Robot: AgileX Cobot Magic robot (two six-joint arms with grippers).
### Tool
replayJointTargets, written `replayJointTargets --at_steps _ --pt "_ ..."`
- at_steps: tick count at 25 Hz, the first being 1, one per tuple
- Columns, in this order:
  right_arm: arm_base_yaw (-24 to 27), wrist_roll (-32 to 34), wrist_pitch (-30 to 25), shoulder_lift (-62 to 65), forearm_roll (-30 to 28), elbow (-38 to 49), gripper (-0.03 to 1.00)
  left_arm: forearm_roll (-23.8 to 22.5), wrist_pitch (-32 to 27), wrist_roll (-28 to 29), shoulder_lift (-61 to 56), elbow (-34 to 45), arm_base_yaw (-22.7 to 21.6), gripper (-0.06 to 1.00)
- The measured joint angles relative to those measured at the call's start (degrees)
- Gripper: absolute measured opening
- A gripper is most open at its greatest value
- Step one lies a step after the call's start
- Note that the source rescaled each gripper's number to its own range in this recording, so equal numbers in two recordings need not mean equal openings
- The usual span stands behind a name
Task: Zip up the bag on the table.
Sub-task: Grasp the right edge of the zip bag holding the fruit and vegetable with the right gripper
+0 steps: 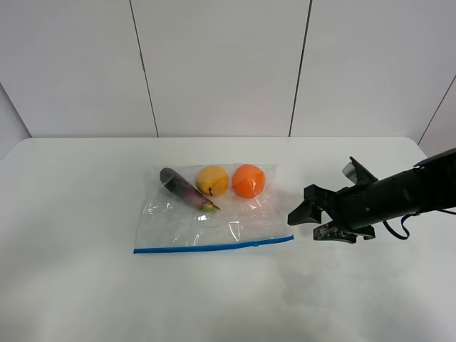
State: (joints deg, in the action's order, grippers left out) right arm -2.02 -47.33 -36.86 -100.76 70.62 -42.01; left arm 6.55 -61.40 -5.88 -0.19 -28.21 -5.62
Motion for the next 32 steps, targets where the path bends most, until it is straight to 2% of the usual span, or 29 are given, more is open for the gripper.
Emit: replayJointTargets --at_steps 6,27,32 --pt "0.00 -0.07 -3.26 -4.43 1.53 -1.92 0.72 0.00 0.00 0.00 0.00 0.00 0.00 0.69" --pt "0.00 -3.19 -2.36 -7.75 7.38 -2.24 0.69 0.00 0.00 0.00 0.00 0.00 0.00 0.69" --pt "0.00 -6.74 -3.03 -11.91 10.15 -2.29 0.69 0.00 0.00 0.00 0.00 0.00 0.00 0.69"
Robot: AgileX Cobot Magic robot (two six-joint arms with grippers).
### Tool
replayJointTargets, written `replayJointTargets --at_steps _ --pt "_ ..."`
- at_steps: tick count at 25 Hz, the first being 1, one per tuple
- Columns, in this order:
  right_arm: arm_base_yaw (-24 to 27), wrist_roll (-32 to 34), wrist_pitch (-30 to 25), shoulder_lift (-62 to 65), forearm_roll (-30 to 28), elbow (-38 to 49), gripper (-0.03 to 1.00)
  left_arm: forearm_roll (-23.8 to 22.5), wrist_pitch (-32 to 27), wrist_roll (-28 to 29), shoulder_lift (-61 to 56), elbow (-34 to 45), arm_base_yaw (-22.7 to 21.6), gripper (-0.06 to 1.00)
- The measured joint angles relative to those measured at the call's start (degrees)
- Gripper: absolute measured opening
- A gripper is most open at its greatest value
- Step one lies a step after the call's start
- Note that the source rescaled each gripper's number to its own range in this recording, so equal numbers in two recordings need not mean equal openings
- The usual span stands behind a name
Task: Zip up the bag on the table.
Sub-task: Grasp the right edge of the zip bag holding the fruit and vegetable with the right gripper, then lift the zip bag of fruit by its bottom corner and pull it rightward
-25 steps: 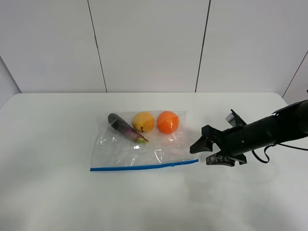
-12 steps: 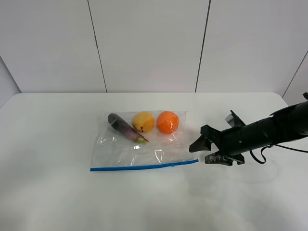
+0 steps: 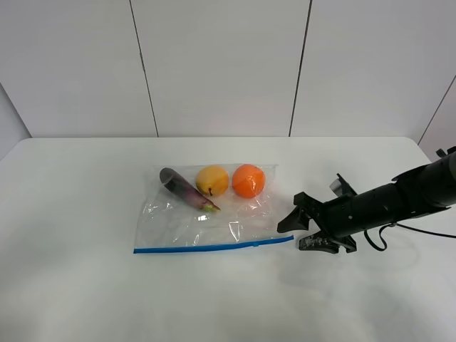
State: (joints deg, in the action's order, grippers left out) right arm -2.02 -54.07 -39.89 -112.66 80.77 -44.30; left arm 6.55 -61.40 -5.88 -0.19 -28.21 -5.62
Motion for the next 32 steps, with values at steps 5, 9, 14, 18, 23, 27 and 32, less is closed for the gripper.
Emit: replayJointTargets --at_steps 5,9,14,18,23,27,32 --pt "0.00 -3.54 -1.51 -1.86 2.91 0.00 0.61 0.00 0.00 0.00 0.00 0.00 0.00 0.69" --pt "0.00 -4.21 -2.25 -4.02 3.91 -0.05 0.52 0.00 0.00 0.00 0.00 0.00 0.00 0.69" --pt "0.00 -5.50 -2.36 -4.98 4.62 -0.05 0.37 0.00 0.00 0.00 0.00 0.00 0.00 0.69" --pt "0.00 -7.02 -1.80 -5.05 6.32 -0.05 0.17 0.00 0.00 0.00 0.00 0.00 0.00 0.69" --pt "0.00 -8.99 -1.80 -5.05 7.42 -0.05 0.07 0.00 0.00 0.00 0.00 0.00 0.00 0.69" --pt "0.00 -9.43 -1.80 -5.05 7.48 -0.05 0.06 0.00 0.00 0.00 0.00 0.00 0.00 0.69" --pt "0.00 -10.31 -2.32 -5.05 7.53 -0.05 0.00 0.00 0.00 0.00 0.00 0.00 0.00 0.69"
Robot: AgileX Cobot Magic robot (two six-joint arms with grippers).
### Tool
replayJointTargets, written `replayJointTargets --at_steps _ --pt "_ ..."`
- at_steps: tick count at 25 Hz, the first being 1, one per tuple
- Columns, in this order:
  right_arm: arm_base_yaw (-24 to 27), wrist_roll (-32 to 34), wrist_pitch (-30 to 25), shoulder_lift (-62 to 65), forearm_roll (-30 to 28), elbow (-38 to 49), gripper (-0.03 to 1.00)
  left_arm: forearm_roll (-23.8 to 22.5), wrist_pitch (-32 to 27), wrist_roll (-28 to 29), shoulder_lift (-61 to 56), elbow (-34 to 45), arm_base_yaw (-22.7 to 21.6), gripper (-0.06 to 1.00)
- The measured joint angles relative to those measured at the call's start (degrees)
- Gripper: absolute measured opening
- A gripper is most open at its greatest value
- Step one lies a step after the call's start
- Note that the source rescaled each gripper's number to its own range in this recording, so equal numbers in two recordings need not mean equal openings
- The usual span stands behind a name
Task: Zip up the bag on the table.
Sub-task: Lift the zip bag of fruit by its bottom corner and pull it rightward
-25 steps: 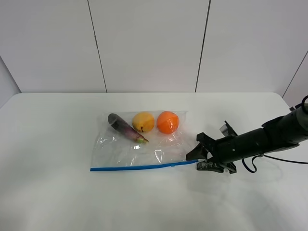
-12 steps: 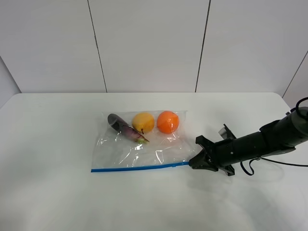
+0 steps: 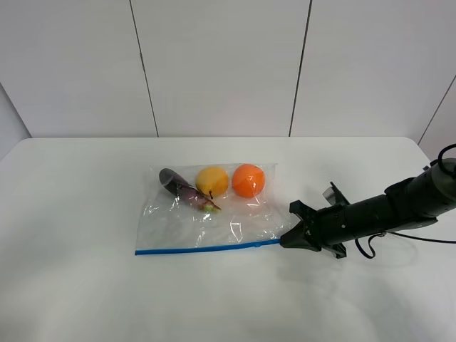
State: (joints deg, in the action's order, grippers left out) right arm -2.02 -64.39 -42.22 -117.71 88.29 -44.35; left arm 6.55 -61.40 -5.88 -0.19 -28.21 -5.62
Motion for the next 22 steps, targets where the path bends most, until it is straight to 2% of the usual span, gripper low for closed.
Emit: replayJointTargets --at_steps 6,13,22 --pt "0.00 -0.85 -0.98 0.00 0.23 0.00 0.00 0.00 0.00 0.00 0.00 0.00 0.00 0.69" --pt "0.00 -3.81 -4.89 0.17 2.70 0.00 0.00 0.00 0.00 0.00 0.00 0.00 0.00 0.69" --pt "0.00 -4.94 -5.85 7.05 3.19 0.05 0.00 0.00 0.00 0.00 0.00 0.00 0.00 0.69"
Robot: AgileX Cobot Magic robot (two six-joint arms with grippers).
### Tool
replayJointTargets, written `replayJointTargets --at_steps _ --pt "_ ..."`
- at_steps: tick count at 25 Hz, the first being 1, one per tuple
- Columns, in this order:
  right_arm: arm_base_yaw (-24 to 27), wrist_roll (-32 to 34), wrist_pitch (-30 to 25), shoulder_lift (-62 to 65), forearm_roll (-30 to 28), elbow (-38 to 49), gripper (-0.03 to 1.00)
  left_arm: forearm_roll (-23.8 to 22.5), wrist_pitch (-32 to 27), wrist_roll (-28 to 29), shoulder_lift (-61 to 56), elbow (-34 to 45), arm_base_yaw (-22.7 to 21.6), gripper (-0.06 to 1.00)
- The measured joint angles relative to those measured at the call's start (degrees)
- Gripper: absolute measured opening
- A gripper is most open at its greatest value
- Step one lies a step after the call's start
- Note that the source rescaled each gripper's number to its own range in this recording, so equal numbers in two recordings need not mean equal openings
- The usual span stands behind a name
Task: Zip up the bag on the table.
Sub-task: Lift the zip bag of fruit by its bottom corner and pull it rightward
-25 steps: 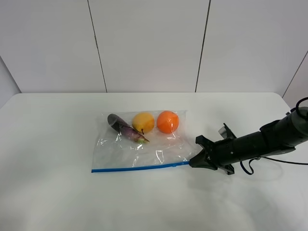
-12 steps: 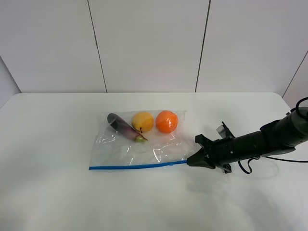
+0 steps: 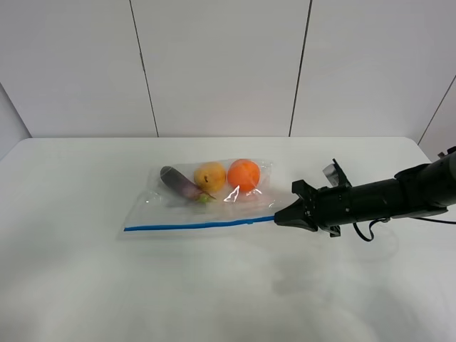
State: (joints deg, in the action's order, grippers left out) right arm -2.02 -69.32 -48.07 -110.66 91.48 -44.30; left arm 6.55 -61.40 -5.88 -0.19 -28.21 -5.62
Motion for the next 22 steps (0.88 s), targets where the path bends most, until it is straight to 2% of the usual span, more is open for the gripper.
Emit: replayJointTargets --at_steps 9,22 --pt "0.00 0.00 -1.69 5.51 0.30 0.06 0.00 0.00 0.00 0.00 0.00 0.00 0.00 0.69" --pt "0.00 0.00 -4.38 5.77 0.51 0.06 0.00 0.00 0.00 0.00 0.00 0.00 0.00 0.69"
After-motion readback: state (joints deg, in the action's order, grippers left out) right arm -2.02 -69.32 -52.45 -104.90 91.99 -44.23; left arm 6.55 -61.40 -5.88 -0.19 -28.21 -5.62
